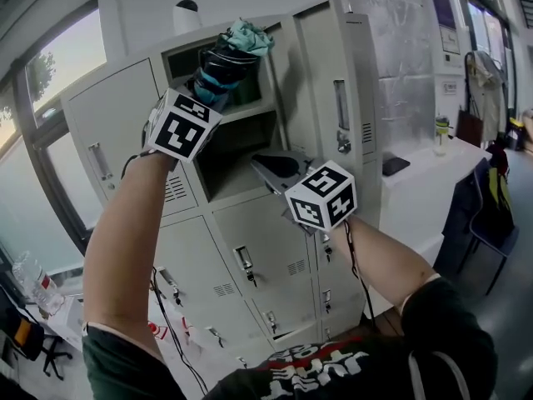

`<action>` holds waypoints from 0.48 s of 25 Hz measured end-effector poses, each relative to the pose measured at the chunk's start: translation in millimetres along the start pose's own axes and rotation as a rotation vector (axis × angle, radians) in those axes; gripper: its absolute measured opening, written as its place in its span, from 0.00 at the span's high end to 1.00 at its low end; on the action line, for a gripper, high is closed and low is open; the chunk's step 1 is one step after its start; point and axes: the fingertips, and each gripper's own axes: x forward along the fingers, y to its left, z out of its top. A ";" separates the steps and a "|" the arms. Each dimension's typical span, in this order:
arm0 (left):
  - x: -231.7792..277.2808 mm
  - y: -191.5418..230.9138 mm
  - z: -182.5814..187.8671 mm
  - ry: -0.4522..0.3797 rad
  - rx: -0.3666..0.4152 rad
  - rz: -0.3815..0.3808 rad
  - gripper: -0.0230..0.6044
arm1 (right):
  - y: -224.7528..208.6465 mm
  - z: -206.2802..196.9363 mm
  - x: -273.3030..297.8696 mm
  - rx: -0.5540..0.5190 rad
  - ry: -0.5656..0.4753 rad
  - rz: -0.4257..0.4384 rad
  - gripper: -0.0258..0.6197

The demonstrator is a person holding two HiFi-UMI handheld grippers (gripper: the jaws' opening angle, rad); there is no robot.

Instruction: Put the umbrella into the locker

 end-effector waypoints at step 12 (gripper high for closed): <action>57.7 -4.6 -29.6 0.021 0.143 0.008 0.67 | -7.6 -38.2 -9.1 0.038 0.043 -0.006 0.91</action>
